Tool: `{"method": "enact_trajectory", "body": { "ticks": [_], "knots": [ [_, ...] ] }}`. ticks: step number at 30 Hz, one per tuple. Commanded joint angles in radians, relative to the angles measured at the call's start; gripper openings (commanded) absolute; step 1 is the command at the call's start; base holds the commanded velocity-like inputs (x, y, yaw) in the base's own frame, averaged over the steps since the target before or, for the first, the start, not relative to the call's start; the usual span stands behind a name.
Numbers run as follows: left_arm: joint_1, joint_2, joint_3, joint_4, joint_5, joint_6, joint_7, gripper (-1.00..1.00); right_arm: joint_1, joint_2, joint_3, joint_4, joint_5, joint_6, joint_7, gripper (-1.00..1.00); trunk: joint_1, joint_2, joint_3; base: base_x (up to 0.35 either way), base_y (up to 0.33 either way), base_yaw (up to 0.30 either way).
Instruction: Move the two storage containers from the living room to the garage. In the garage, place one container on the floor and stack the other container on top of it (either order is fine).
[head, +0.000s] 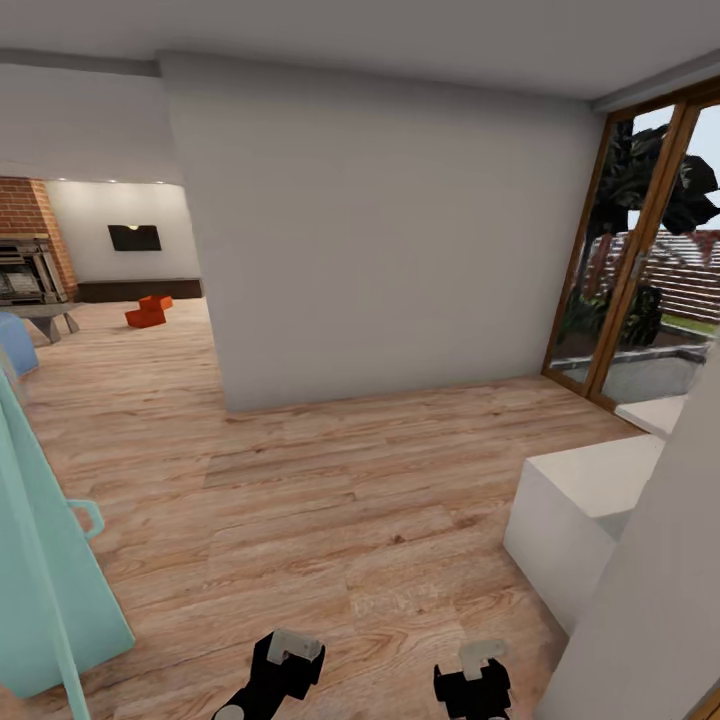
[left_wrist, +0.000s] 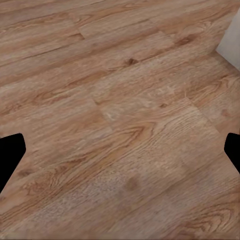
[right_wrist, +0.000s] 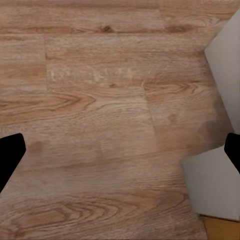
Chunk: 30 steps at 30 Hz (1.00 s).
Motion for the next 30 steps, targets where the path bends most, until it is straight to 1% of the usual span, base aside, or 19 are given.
{"method": "enact_trajectory", "body": {
  "ticks": [1, 4, 8, 20, 30],
  "knots": [
    [-0.001, 0.001, -0.002, 0.014, 0.005, -0.003, -0.002, 1.00, 0.001, 0.000, 0.004, -0.004, 0.000, 0.005, -0.006, 1.00, 0.001, -0.001, -0.001, 0.322, 0.000, 0.000],
    [-0.001, 0.002, -0.002, 0.028, 0.006, -0.004, -0.002, 1.00, 0.003, 0.001, 0.002, -0.009, -0.016, 0.005, -0.010, 1.00, 0.001, -0.001, -0.001, 0.328, 0.000, 0.000],
    [-0.001, 0.001, -0.002, 0.034, 0.006, -0.004, -0.002, 1.00, 0.003, 0.002, -0.001, -0.011, -0.024, 0.005, -0.012, 1.00, 0.001, -0.001, -0.001, 0.334, 0.000, 0.000],
    [-0.001, -0.002, 0.001, 0.036, 0.010, -0.004, 0.001, 1.00, 0.007, -0.006, -0.006, -0.011, -0.027, 0.005, -0.009, 1.00, 0.001, -0.001, -0.001, 0.336, 0.000, 0.000],
    [-0.001, 0.001, 0.003, 0.026, 0.008, -0.002, 0.009, 1.00, 0.008, -0.003, -0.008, -0.010, -0.028, 0.005, -0.012, 1.00, 0.001, -0.001, -0.001, 0.316, 0.000, 0.000]
  ]
}}
